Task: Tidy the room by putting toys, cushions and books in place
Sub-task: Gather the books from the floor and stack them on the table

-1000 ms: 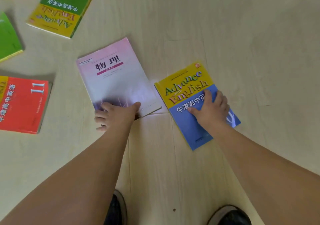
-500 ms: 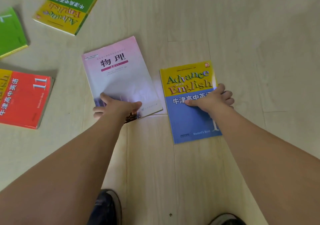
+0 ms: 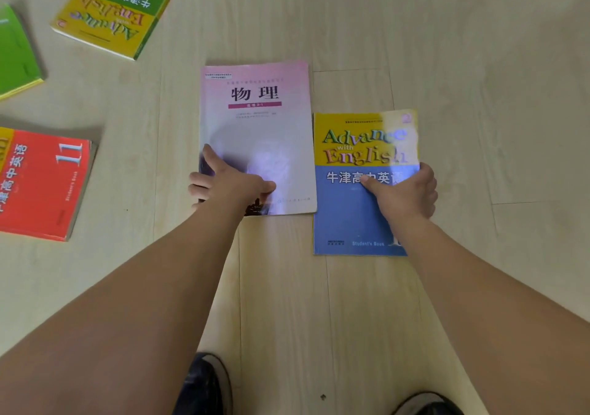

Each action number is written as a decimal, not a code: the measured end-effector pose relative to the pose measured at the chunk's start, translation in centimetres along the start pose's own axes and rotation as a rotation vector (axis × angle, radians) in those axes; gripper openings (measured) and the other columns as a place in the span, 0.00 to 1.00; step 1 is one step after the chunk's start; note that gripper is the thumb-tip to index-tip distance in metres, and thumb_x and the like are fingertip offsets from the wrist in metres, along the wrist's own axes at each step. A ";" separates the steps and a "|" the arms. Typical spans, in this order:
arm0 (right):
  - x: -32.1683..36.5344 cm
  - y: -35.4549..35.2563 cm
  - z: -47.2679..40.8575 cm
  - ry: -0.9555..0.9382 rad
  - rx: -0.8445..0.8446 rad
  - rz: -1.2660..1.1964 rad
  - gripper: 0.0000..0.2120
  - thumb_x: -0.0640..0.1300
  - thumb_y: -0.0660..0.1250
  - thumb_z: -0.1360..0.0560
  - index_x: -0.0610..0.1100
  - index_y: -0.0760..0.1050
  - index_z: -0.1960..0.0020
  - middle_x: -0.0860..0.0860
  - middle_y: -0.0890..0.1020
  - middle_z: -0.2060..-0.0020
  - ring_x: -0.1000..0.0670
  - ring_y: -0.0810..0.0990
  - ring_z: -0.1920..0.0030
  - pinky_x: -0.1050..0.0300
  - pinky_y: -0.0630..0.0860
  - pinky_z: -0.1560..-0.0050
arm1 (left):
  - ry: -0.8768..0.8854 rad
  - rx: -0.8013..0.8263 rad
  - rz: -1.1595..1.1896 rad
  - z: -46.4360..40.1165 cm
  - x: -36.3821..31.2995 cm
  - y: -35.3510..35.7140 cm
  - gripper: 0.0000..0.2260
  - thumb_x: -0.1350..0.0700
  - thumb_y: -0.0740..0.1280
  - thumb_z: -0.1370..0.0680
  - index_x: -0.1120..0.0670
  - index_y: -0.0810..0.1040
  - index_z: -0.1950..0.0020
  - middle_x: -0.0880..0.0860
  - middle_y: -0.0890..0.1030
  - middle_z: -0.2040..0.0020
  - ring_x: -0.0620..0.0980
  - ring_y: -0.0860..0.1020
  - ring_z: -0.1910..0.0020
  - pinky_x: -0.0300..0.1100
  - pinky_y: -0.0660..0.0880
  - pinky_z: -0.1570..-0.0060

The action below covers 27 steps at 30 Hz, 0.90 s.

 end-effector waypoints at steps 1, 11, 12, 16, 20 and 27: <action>-0.1 0.0 0.4 -0.018 -0.036 -0.010 0.51 0.65 0.77 0.41 0.44 0.59 0.27 0.47 0.67 0.31 0.42 0.66 0.31 0.46 0.64 0.33 | -0.002 -0.001 -0.005 -0.2 -0.1 0.0 0.59 0.48 0.76 0.47 0.36 0.39 0.28 0.57 0.56 0.37 0.59 0.58 0.39 0.57 0.69 0.38; -1.0 -0.3 0.3 -0.054 -0.102 -0.127 0.31 0.59 0.72 0.31 0.48 0.66 0.34 0.51 0.78 0.41 0.44 0.76 0.41 0.49 0.73 0.44 | 0.027 -0.016 0.033 -1.2 -1.3 -0.5 0.60 0.48 0.80 0.44 0.42 0.42 0.24 0.58 0.59 0.34 0.59 0.61 0.36 0.55 0.70 0.38; -1.1 -0.6 0.1 -0.030 -0.073 -0.150 0.28 0.59 0.72 0.30 0.48 0.67 0.36 0.52 0.79 0.44 0.45 0.78 0.44 0.50 0.74 0.46 | 0.020 -0.025 0.059 -1.2 -1.6 -0.7 0.57 0.48 0.80 0.42 0.44 0.46 0.24 0.57 0.60 0.34 0.59 0.63 0.36 0.54 0.70 0.38; -2.0 -2.0 -0.9 0.049 0.025 -0.246 0.21 0.53 0.71 0.27 0.44 0.69 0.41 0.50 0.78 0.49 0.46 0.78 0.51 0.52 0.74 0.50 | 0.018 0.066 0.397 -2.5 -3.5 -0.7 0.34 0.58 0.79 0.40 0.60 0.68 0.38 0.57 0.78 0.47 0.57 0.80 0.50 0.52 0.80 0.48; -4.5 -3.3 -0.9 0.202 0.125 -0.396 0.18 0.48 0.69 0.24 0.42 0.66 0.40 0.46 0.77 0.46 0.45 0.79 0.53 0.48 0.78 0.51 | 0.291 0.160 0.146 -1.1 -7.7 -1.0 0.11 0.63 0.73 0.36 0.60 0.80 0.56 0.56 0.83 0.65 0.55 0.83 0.65 0.46 0.83 0.62; -8.8 -8.7 1.7 0.294 0.100 -0.325 0.17 0.44 0.61 0.19 0.44 0.63 0.32 0.42 0.76 0.43 0.39 0.77 0.47 0.41 0.77 0.46 | 0.755 0.109 -0.216 9.0 -15.3 1.7 0.13 0.63 0.62 0.29 0.58 0.68 0.45 0.56 0.75 0.57 0.60 0.74 0.57 0.49 0.70 0.58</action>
Point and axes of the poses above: each hand's wrist, its own z-axis away from the middle knuckle, its own y-axis out of the palm, x = y × z, the point moved 5 cm from there along -z, towards the middle knuckle
